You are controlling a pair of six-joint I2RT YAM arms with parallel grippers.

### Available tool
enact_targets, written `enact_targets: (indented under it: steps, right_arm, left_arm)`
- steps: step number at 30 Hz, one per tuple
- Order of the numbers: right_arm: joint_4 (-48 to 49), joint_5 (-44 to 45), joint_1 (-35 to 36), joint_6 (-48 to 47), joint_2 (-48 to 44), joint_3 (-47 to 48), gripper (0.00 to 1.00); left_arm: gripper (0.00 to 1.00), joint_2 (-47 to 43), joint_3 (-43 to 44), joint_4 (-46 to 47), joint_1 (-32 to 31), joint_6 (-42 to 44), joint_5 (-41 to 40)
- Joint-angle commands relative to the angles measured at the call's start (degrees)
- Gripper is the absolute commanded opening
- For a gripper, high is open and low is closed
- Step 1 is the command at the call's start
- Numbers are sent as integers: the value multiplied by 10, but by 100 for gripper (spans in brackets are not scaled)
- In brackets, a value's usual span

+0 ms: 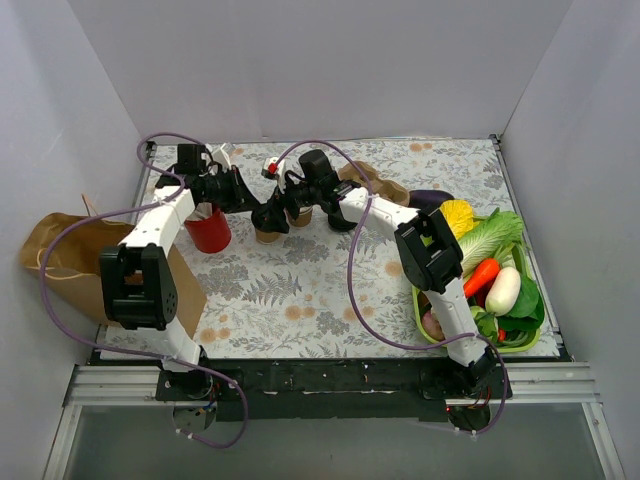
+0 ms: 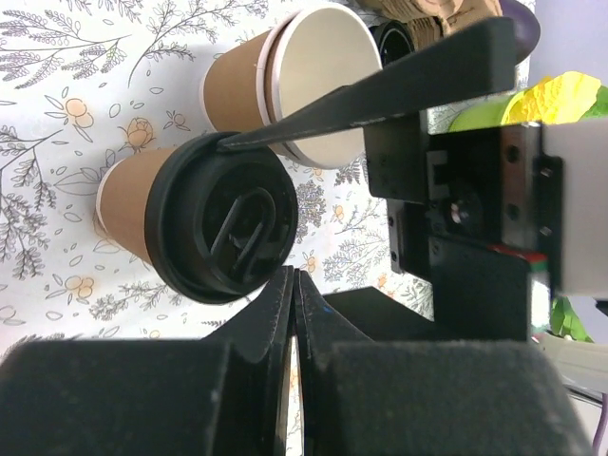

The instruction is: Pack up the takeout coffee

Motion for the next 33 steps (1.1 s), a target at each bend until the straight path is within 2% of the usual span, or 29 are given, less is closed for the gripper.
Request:
enact_targets:
  steps: [1, 16, 22, 33]
  right_arm:
    - [7, -4, -4, 17, 14, -6, 96]
    - [41, 13, -5, 46, 10, 9, 98]
    - [57, 1, -11, 82, -2, 27, 98]
    - [47, -15, -25, 93, -45, 4, 97]
  left_arm:
    - [0, 25, 8, 22, 4, 3, 30]
    - [0, 101, 54, -11, 2, 65, -88]
    - [0, 104, 64, -10, 2, 67, -77]
    - [0, 73, 91, 0, 2, 68, 20]
